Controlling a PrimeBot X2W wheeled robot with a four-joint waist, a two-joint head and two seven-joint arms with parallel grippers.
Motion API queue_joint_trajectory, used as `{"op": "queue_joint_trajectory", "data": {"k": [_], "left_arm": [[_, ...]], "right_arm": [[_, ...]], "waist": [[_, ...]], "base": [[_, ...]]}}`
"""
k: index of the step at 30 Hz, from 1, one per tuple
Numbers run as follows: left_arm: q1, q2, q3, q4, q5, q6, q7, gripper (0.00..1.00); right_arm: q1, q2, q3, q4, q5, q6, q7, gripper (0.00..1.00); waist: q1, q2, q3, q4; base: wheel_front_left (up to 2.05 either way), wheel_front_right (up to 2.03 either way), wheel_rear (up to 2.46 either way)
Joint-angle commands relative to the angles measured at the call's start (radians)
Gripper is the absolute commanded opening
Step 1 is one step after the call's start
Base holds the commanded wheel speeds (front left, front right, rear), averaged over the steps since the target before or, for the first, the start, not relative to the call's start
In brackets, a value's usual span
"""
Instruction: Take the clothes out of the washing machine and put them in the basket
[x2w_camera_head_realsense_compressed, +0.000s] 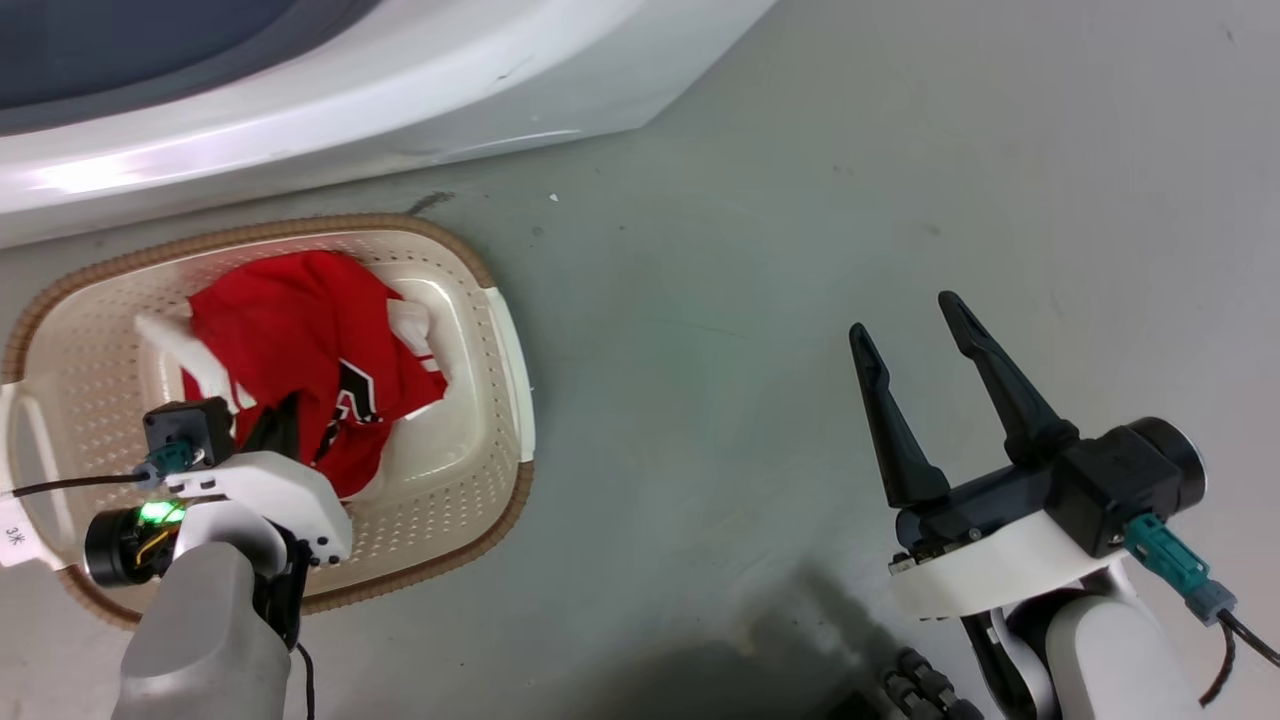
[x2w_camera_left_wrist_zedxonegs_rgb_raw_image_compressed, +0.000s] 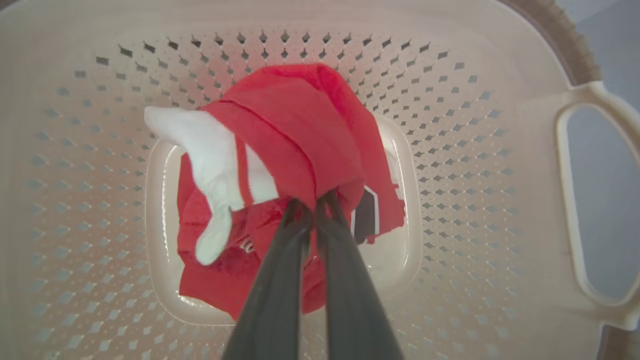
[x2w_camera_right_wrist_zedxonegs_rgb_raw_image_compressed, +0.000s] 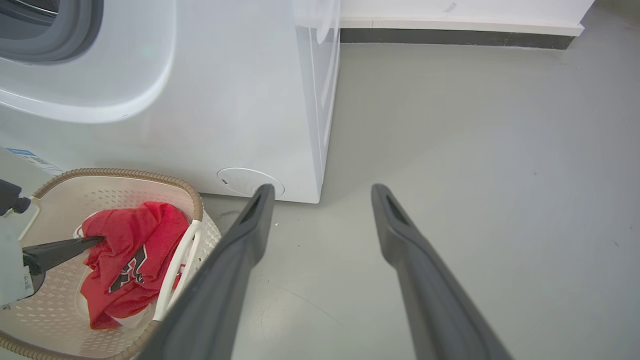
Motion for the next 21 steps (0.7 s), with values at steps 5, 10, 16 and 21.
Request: {"op": "queue_joint_trajectory", "data": {"k": [5, 10, 16, 21], "left_arm": [[-0.032, 0.017, 0.030, 0.147, -0.023, 0.012, -0.002, 0.00], [-0.022, 0.003, 0.026, 0.198, -0.027, 0.008, -0.002, 1.00], [0.042, -0.037, 0.034, 0.198, -0.044, 0.004, -0.002, 1.00], [0.150, -0.083, 0.038, 0.104, -0.029, 0.007, -0.002, 1.00]], "right_arm": [[-0.027, 0.002, 0.008, 0.022, 0.014, -0.001, -0.027, 1.00], [-0.026, 0.002, 0.000, 0.049, 0.012, -0.001, -0.032, 1.00], [-0.014, 0.002, -0.015, 0.090, -0.002, -0.001, -0.027, 1.00], [0.030, 0.002, -0.046, 0.118, -0.017, -0.001, -0.003, 1.00]], "waist": [[-0.0002, 0.0000, 0.006, -0.021], [-0.0002, 0.0000, -0.053, -0.006], [-0.0002, 0.0000, -0.202, 0.030], [-0.0002, 0.0000, -0.382, 0.082]], "base": [[0.00, 0.00, 0.00], [0.00, 0.00, 0.00], [0.00, 0.00, 0.00], [0.00, 0.00, 0.00]]}}
